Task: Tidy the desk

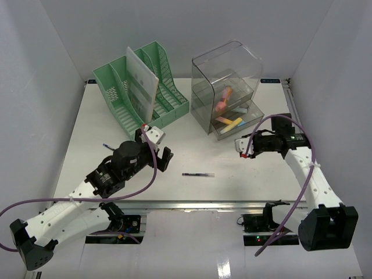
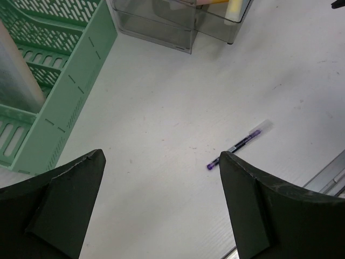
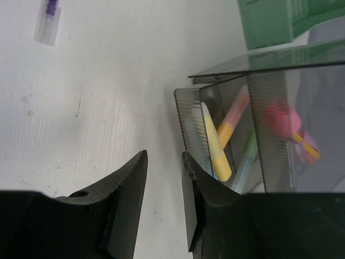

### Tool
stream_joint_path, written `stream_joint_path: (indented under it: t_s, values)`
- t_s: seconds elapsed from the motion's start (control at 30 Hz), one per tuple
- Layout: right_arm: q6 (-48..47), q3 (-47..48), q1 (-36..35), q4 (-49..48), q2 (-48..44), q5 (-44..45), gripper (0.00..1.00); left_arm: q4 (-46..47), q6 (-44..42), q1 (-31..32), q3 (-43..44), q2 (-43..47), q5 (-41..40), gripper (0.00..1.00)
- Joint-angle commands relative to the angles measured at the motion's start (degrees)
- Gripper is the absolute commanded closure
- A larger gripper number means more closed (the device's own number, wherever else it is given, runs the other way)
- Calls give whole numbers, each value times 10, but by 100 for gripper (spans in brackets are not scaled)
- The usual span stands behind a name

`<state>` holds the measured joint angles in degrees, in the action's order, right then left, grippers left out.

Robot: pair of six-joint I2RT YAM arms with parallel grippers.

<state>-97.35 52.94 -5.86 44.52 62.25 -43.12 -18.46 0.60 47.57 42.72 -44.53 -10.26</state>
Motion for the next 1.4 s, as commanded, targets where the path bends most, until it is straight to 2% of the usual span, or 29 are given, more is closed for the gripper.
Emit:
stream_joint_path:
  t_s: [0.0, 0.17, 0.4, 0.67, 0.9, 1.13, 1.37]
  values:
    - [-56, 30, -67, -15, 86, 208, 69, 28, -22, -3, -43, 27, -44, 2]
    - [-34, 59, -73, -33, 176, 261, 75, 20, -23, -3, -48, 37, -54, 2]
    - [-9, 81, -73, -97, 235, 296, 76, 20, -23, -4, -52, 50, -63, 2]
    - [26, 126, -87, -221, 314, 340, 76, 18, -22, -4, -54, 57, -80, 2]
    - [101, 141, -113, -356, 349, 374, 69, 20, -21, -4, -57, 59, -92, 2]
    - [166, 149, -131, -420, 380, 393, 63, 20, -21, -5, -58, 59, -95, 2]
    - [221, 130, -130, -439, 374, 382, 58, 21, -22, -6, -59, 59, -96, 2]
